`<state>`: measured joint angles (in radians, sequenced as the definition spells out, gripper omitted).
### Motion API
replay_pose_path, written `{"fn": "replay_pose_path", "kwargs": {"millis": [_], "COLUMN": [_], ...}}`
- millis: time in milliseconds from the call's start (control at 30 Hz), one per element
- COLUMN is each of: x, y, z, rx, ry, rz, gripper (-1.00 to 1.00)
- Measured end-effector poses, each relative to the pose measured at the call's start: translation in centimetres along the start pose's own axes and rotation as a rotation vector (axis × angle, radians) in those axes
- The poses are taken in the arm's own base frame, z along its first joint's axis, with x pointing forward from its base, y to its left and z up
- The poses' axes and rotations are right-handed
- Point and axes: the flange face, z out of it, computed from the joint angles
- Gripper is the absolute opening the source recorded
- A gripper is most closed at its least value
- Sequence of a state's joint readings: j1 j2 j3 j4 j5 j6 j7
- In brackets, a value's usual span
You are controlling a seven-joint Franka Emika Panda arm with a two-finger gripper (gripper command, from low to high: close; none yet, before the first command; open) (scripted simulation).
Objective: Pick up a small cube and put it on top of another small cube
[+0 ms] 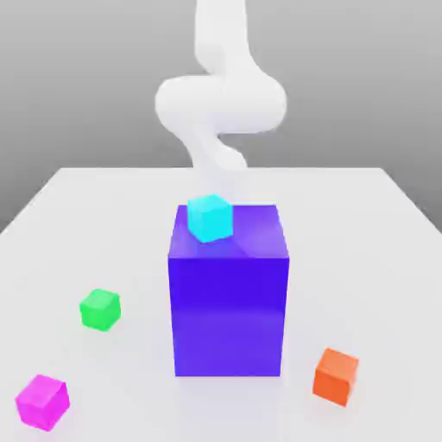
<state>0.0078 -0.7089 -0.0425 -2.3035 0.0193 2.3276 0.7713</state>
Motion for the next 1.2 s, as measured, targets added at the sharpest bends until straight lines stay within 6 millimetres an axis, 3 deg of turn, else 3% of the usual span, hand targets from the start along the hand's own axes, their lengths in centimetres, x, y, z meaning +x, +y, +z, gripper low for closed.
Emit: {"fn": "replay_pose_path", "kwargs": {"millis": [267,533,767,967,1100,1133,1200], "x": [3.3,3.6,1.8,-1.0,-3.4,-3.9,-3.9], "y": [5.9,15.2,25.9,35.3,38.8,39.4,39.4], "z": [14.5,27.1,35.3,40.1,44.0,44.7,44.7], "rx": [-0.13,-0.285,-0.447,-0.596,-0.616,-0.616,-0.616], "ry": [-0.163,-0.282,-0.354,-0.397,-0.401,-0.402,-0.402], "rz": [0.083,0.17,0.244,0.283,0.285,0.286,0.286], "gripper": [0.0,0.0,0.0,0.0,0.0,-1.0,-1.0]}}
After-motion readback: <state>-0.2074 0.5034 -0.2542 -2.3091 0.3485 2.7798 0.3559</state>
